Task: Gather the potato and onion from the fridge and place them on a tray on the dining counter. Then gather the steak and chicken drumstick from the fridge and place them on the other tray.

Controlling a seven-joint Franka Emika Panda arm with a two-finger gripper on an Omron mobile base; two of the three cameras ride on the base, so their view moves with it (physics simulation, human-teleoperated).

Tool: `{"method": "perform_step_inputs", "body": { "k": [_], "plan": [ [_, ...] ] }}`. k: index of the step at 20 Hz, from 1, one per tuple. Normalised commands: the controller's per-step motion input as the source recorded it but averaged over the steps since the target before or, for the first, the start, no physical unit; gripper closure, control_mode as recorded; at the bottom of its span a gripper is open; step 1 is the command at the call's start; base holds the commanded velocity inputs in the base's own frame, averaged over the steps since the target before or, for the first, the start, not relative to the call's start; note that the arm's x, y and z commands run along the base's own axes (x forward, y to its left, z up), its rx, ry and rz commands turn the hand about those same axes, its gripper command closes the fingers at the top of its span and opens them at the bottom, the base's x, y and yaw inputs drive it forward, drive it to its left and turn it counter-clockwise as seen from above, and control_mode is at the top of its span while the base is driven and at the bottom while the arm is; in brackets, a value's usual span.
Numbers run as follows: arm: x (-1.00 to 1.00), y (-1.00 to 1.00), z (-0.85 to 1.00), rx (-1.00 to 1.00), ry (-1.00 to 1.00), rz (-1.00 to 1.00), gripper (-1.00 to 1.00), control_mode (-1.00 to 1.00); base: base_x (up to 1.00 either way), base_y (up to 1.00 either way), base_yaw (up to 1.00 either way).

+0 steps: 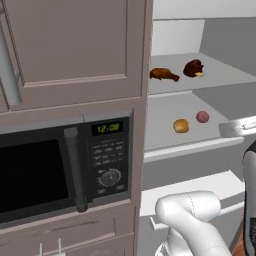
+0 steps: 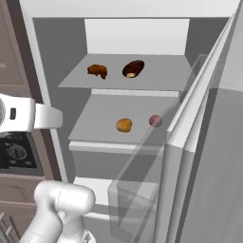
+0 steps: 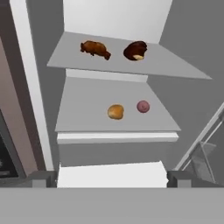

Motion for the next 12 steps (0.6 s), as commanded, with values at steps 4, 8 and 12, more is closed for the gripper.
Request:
{"method": "perform_step_inputs", "body": {
  "k": [4, 8, 12],
  "plan": [
    [0.34, -0.21, -0.30, 0.14, 0.04, 0.14, -1.00, -1.00, 0.00, 0.00, 0.00],
    [0.39, -0.25, -0.51, 0.20, 0.03, 0.06, -1.00, -1.00, 0.00, 0.00, 0.00],
    [0.54, -0.05, -0.43, 0.10, 0.06, 0.00, -1.00, -1.00, 0.00, 0.00, 0.00]
  ]
}}
